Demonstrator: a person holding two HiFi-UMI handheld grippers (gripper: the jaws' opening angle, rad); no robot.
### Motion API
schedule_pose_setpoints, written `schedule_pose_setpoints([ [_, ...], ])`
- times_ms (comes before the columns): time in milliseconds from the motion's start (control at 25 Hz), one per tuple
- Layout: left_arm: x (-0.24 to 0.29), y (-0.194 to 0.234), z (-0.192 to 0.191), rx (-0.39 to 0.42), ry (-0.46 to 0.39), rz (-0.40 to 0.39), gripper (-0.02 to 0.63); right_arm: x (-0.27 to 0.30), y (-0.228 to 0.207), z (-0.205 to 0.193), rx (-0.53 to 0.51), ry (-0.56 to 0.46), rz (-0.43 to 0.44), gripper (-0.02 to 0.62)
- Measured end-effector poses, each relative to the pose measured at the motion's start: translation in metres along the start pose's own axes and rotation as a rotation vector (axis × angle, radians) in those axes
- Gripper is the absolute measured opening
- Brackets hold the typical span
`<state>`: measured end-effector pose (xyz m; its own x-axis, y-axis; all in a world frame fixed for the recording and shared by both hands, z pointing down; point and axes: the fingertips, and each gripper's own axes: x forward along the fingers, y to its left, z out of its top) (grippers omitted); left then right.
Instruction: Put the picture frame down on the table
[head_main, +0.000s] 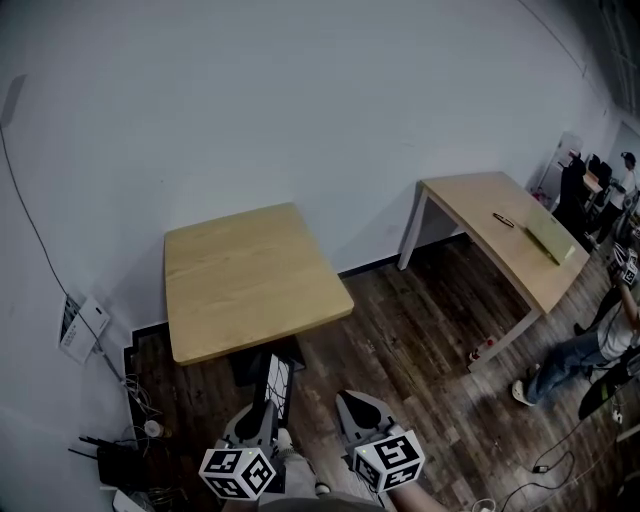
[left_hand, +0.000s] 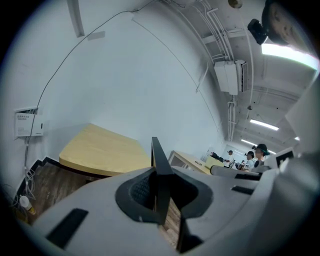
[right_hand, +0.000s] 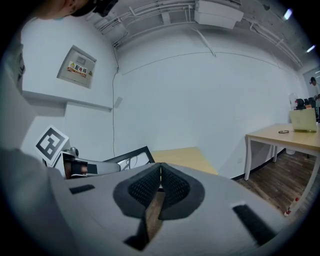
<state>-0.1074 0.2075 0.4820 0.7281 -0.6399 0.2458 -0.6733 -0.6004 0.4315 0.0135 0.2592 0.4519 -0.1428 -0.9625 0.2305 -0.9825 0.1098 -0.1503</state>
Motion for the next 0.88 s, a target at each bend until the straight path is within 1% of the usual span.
schedule_pose_setpoints([
  [120,0.018,0.010,0.009,-0.002,0.008,-0.004,0.038,0.024,-0.007,0.003,-0.013,0.022,-0.003,0.000],
  [480,0.072,0.048,0.048,-0.001,0.008,0.002,0.038,0.096,-0.019,0.043,-0.028,-0.007,0.024,0.000],
  [880,0.115,0.095,0.084,0.018,0.022,0.010,0.038,0.168,-0.016,0.071,-0.045,-0.022,0.042,0.000],
])
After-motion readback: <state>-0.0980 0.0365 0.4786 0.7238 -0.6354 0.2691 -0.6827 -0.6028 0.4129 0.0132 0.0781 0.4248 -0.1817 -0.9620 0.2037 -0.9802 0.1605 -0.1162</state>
